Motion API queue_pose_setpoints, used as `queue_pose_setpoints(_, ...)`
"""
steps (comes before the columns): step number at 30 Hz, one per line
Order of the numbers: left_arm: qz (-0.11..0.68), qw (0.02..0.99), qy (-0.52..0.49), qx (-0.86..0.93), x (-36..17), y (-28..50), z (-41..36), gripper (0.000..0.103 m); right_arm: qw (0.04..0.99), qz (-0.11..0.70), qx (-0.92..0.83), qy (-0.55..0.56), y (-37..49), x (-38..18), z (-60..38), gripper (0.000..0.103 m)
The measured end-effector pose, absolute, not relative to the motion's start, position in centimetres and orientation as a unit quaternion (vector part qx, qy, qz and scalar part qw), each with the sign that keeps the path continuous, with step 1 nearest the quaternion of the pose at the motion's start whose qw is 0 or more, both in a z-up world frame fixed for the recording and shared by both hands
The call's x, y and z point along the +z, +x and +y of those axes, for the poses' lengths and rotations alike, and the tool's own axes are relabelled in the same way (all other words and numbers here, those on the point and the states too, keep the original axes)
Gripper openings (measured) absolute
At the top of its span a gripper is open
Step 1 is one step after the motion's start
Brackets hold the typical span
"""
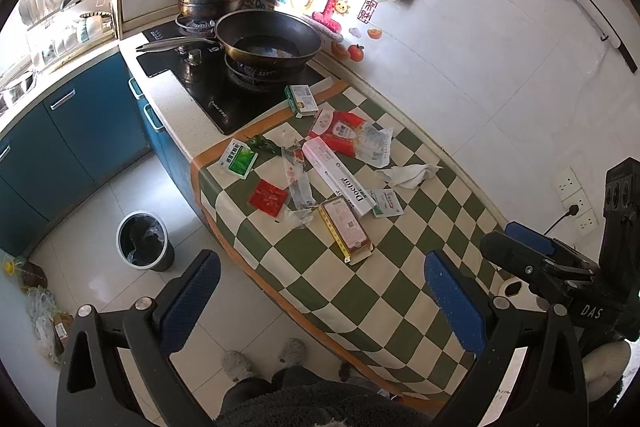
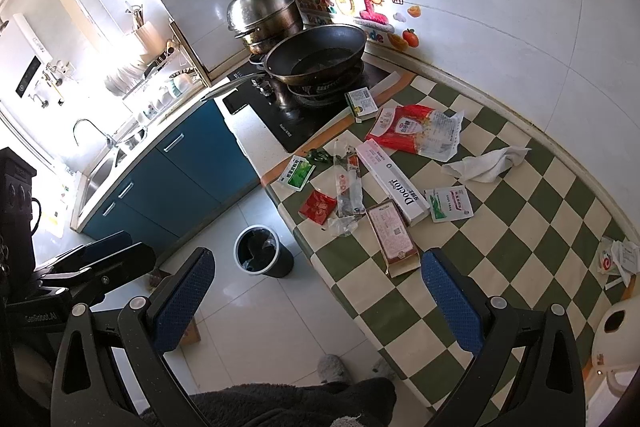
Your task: Collect trash
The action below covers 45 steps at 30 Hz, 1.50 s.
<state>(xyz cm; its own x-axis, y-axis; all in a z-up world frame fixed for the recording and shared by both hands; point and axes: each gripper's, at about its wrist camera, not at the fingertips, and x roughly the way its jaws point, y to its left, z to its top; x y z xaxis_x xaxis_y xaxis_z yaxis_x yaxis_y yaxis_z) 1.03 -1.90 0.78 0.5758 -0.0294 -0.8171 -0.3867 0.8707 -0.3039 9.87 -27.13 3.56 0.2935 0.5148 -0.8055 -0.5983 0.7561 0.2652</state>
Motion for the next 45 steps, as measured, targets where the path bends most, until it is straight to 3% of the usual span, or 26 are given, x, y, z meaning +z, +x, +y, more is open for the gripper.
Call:
queue_pose_setpoints(39,0.444,0.861,-0.229,0.095,0.6,1.6,-3.3,0.103,0.803,0.484,0.346,-0.038,10.3,3.3,-27.4,0.103)
queue_pose_setpoints(45,0.447,0.860,-0.116,0.216,-1.1,3.2,-2.3,0.103,0.822,0.482,0.302,-0.031,11.2,3.8,-27.1,0.103)
